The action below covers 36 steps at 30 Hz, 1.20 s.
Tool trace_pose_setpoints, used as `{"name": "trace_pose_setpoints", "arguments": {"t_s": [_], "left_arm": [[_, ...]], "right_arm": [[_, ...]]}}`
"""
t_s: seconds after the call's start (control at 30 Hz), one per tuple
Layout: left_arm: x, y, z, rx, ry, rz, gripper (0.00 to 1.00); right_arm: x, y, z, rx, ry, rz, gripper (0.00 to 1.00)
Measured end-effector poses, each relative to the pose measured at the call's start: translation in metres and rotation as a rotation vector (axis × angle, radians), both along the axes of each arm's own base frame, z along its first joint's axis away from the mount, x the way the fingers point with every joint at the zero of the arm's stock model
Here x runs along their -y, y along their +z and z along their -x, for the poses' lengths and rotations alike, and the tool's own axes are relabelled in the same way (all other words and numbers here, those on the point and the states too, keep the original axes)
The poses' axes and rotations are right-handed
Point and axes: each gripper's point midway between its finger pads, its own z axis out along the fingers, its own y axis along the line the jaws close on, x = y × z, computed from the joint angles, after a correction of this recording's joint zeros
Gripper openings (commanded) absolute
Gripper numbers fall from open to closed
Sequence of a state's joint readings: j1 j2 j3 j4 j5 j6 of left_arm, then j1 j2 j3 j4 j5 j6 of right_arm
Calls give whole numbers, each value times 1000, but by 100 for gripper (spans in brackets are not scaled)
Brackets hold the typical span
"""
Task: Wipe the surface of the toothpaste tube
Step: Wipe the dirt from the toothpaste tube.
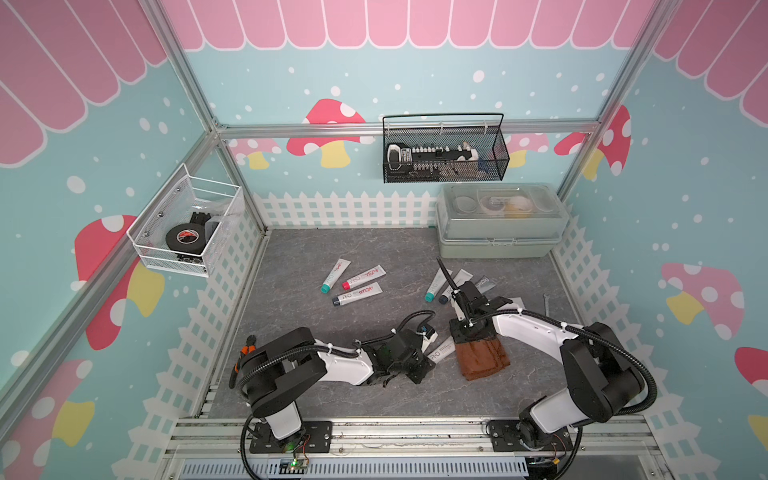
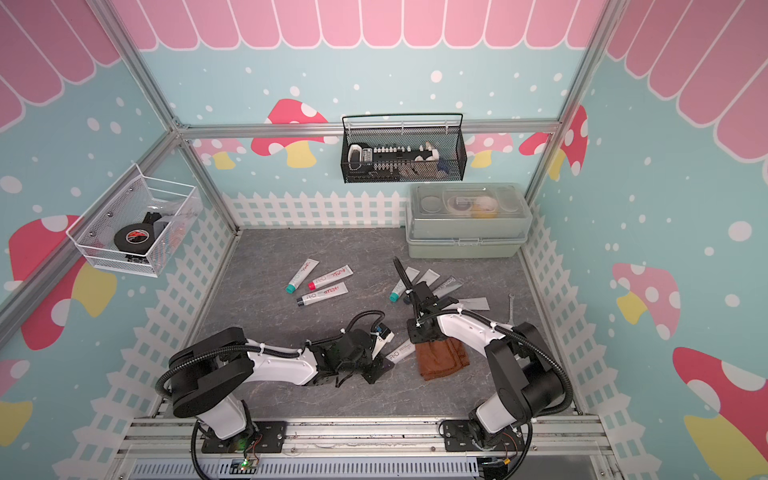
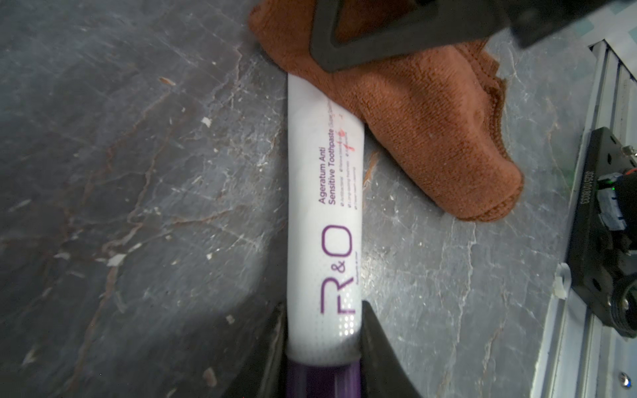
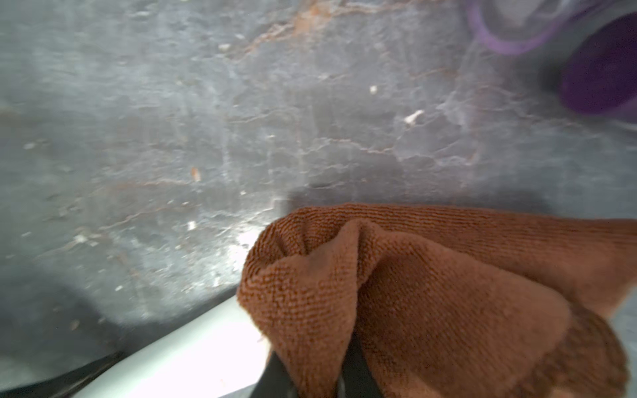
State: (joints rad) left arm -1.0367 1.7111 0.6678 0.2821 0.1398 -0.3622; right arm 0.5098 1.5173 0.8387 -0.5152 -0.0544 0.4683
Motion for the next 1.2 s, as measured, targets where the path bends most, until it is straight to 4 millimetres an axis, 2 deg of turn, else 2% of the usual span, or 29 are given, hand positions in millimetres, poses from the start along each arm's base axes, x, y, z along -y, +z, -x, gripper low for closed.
{"name": "trace_pose_setpoints", "arguments": {"t_s": [0.2,0.27,0.47,0.7,0.87,1.07,1.2], "left_arm": [[0,0,0,-1,0,-2,28],[0,0,0,-2,0,-3,28],[0,0,-1,1,2,-4,28],[0,0,0,6,4,-6,28],[0,0,0,10,6,-4,28],[0,0,0,9,6,-5,28],[-1,0,0,7,5,-9,28]], "right_arm": [[-36,15,29,-70,94,-210,12],[-40,15,33,-86,110,-226,12],[-34,8,26,-87,96,-126,11],[-3,-1,1,4,16,92,11],[10,-4,-5,26,-16,134,11],[2,-1,-1,29,-8,29,11],[-20,7,14,-2,49,-89,12]]}}
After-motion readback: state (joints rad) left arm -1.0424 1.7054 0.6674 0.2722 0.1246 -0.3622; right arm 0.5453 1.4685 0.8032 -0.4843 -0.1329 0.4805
